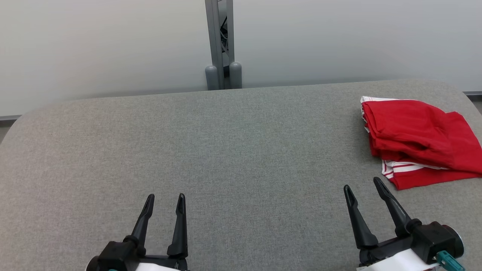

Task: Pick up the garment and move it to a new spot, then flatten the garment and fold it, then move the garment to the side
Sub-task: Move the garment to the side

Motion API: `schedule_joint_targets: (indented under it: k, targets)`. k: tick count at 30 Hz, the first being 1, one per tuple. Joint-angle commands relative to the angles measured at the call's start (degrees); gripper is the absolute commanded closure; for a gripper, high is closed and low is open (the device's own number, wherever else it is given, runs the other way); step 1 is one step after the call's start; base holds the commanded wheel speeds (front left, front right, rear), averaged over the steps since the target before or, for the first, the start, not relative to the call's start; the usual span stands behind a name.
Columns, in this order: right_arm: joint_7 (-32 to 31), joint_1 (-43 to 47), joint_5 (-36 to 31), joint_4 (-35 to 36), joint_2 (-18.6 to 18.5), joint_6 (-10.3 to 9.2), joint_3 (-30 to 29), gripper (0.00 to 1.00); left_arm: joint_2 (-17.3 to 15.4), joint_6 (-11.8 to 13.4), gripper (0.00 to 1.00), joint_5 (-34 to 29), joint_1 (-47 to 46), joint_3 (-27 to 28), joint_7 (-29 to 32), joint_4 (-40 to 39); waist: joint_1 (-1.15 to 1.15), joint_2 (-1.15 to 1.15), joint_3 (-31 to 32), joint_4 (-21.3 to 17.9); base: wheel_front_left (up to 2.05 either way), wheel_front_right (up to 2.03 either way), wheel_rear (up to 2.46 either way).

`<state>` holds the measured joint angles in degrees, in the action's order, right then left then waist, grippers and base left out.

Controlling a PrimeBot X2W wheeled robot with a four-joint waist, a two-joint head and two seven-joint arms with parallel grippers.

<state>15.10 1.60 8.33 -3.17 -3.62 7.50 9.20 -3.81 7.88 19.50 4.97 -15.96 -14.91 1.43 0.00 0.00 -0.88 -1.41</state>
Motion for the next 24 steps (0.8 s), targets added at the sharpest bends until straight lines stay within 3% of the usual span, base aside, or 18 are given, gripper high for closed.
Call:
schedule_joint_targets:
  k: [1,18,24]
  targets:
    - [0.1,0.5,-0.4,0.3,0.0,-0.02,-0.3,0.00,-0.1,-0.3,0.00,-0.5,0.5,0.4,-0.3,-0.3,0.00,0.00,0.0,-0.1,0.00,0.00,0.00]
    - [0.1,0.6,-0.2,0.4,0.3,-0.02,-0.2,0.00,0.6,-1.3,0.00,-2.8,0.8,1.8,-0.3,-0.1,0.00,0.00,0.9,-0.3,0.00,0.00,0.00]
    - [0.1,1.3,0.0,-0.7,0.5,-0.02,-4.9,0.00,0.7,-0.7,0.00,-2.6,1.7,4.2,-0.3,-0.6,0.00,0.00,0.9,-0.4,0.00,0.00,0.00]
